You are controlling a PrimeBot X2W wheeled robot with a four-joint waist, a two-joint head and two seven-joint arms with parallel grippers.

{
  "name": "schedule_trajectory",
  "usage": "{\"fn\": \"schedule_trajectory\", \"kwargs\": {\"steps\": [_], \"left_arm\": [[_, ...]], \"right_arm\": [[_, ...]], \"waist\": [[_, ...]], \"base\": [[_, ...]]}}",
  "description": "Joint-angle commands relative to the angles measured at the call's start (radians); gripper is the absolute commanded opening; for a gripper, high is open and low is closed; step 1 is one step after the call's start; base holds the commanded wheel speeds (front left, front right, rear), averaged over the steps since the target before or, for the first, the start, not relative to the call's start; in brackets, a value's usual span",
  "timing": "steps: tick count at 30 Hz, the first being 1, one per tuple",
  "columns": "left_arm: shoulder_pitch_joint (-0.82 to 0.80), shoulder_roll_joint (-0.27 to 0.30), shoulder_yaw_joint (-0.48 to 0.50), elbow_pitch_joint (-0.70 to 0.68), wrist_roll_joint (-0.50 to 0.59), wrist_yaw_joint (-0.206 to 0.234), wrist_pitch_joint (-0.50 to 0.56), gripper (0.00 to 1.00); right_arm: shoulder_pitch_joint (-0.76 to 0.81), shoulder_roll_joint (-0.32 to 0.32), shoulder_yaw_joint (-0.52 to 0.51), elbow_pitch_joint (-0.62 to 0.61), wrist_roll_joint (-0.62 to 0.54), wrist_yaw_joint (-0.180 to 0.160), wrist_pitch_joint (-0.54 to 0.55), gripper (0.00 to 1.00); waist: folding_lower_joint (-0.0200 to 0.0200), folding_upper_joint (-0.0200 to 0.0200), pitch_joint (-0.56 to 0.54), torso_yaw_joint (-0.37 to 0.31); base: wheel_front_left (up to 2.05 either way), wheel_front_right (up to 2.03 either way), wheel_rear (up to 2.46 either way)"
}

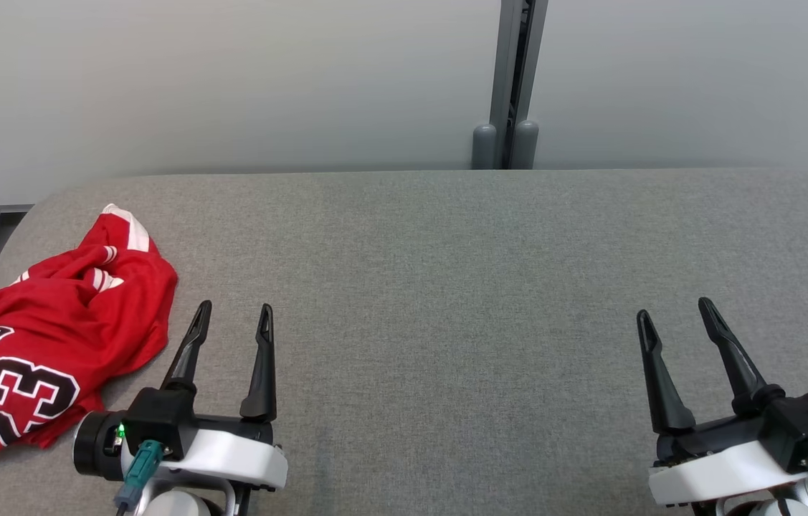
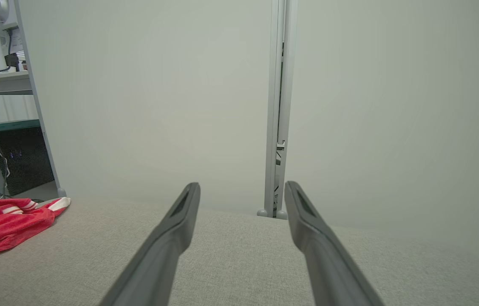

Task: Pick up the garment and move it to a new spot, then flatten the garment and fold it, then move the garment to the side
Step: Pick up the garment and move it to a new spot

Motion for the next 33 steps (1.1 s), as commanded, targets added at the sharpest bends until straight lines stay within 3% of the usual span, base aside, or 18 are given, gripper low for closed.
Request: {"fn": "schedule_trajectory", "kwargs": {"steps": [1, 14, 33], "left_arm": [[-0.013, 0.003, 0.003, 0.002, -0.007, 0.002, -0.001, 1.0], [-0.02, 0.003, 0.007, 0.013, -0.022, 0.002, -0.001, 1.0], [-0.005, 0.005, 0.024, 0.044, -0.057, 0.006, -0.001, 1.0]], "right_arm": [[0.003, -0.003, -0.003, 0.003, 0.01, 0.002, -0.005, 1.0], [0.01, -0.003, 0.004, 0.004, 0.047, 0.002, -0.005, 1.0], [0.034, -0.004, 0.031, 0.028, 0.108, 0.002, -0.005, 1.0]], "waist": [[0.0, 0.0, -0.001, 0.002], [0.0, 0.0, -0.001, 0.057], [0.0, 0.0, -0.023, 0.347]], "base": [[0.0, 0.0, 0.0], [0.0, 0.0, 0.0], [0.0, 0.0, 0.0]]}}
